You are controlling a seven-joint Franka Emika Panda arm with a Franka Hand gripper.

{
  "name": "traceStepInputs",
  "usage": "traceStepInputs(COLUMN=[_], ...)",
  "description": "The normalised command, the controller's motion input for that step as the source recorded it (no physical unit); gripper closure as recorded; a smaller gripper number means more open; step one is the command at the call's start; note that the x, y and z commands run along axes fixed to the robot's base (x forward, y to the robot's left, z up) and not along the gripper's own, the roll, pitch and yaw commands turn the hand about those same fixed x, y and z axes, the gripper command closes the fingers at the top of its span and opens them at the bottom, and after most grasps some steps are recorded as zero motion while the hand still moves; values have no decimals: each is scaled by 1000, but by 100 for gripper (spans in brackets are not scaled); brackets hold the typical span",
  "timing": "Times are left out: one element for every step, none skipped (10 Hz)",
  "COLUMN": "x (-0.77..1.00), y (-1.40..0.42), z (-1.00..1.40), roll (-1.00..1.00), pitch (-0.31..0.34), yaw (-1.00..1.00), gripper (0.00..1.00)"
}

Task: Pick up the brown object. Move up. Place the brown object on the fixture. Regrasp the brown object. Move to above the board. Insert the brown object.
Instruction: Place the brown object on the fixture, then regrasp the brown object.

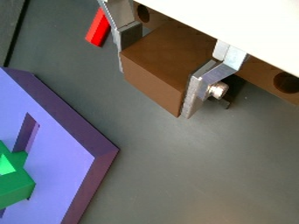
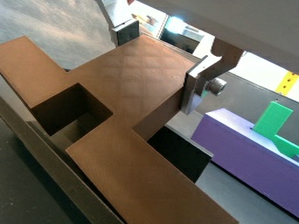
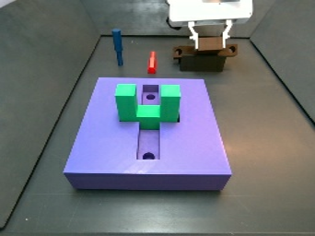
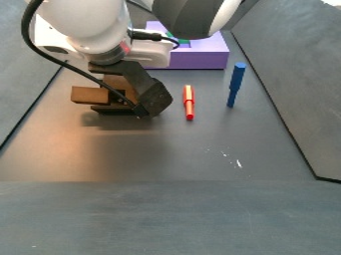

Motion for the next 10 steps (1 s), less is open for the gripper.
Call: traceStepInputs(x=[0,0,0,0,0,0,100,166,131,111], y=[0,0,0,0,0,0,0,-17,-29,0], z=[-154,-77,0,0,0,0,206,297,283,223], roll=[134,100,6,31,0,0,134,260,289,320], pitch=[0,0,0,0,0,0,37,34,0,0], yaw=[-9,0,0,0,0,0,0,0,14,63], gripper=[100,100,100,100,100,0,0,0,0,0])
